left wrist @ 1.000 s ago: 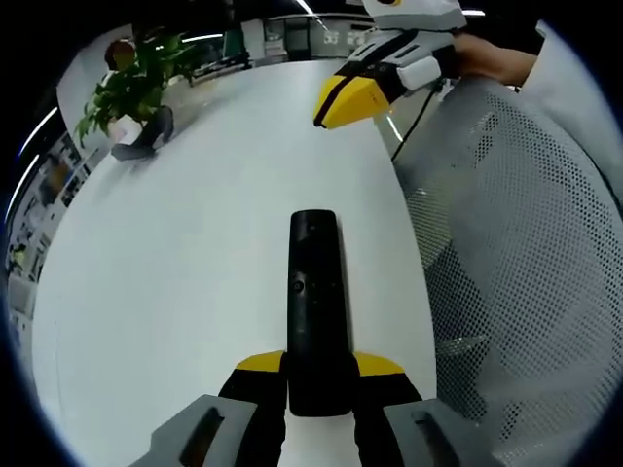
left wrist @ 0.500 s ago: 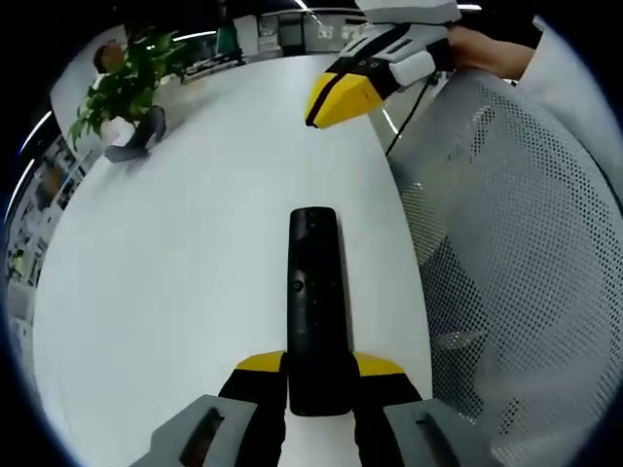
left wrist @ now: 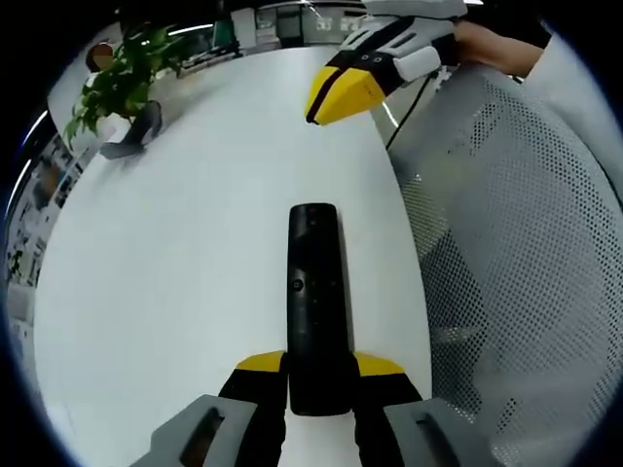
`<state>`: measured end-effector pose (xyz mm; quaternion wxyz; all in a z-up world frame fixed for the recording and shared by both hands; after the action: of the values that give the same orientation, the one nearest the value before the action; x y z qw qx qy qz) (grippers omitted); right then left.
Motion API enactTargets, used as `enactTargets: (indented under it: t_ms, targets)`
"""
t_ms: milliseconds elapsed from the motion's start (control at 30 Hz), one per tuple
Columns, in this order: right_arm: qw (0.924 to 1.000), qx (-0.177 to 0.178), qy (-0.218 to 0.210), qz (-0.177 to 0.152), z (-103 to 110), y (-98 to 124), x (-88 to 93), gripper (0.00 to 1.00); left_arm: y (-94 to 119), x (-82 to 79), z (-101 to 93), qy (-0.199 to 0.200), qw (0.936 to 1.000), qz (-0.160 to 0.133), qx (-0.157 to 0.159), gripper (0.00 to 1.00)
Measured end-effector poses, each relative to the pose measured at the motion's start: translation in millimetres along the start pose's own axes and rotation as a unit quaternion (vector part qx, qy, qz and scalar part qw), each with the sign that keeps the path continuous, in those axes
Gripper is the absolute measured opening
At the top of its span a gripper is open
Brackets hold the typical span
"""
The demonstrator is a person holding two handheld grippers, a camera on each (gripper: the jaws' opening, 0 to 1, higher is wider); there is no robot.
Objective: Press the specified remote control buttons in sequence, fully releasing each button before pressing the next.
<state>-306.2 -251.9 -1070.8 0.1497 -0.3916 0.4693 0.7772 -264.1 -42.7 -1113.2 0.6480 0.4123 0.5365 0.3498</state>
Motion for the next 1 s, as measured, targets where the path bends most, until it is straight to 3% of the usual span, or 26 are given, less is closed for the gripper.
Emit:
enactTargets:
  t_ms: [267,433,633,800,1000]
  targets:
    - [0.9996,-0.021,0.007,0.018,4,-3,1.5,0.00,1,-0.8,-1.2,0.000,1.0000,0.008,-0.002,0.24]
    - [0.9976,-0.053,0.028,0.034,11,-6,-0.8,0.00,1,0.2,-1.2,-0.003,1.0000,0.003,-0.002,0.24]
    - [0.9832,-0.069,0.137,0.098,15,-23,0.5,0.00,1,-0.3,-0.3,-0.013,0.9999,0.005,0.003,0.24]
    - [0.9688,-0.092,0.177,0.147,15,-36,4.7,0.00,1,0.7,0.3,-0.021,0.9997,0.000,0.007,0.24]
    - [0.9617,-0.095,0.201,0.160,12,-48,3.0,0.00,1,-0.1,0.6,-0.027,0.9996,0.002,0.010,0.24]
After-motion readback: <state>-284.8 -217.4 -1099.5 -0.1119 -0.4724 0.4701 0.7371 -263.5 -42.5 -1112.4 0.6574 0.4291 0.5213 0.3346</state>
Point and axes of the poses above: the point that each gripper's makers call its tool centre point, and the gripper's own axes: y roughly backward along the fingers, z roughly to its left, x roughly out of its underside, the point moved 9 cm from there along y, roughly backward along the fingers, and after that the axes turned 11 degrees about -y, right-handed, at the moved point
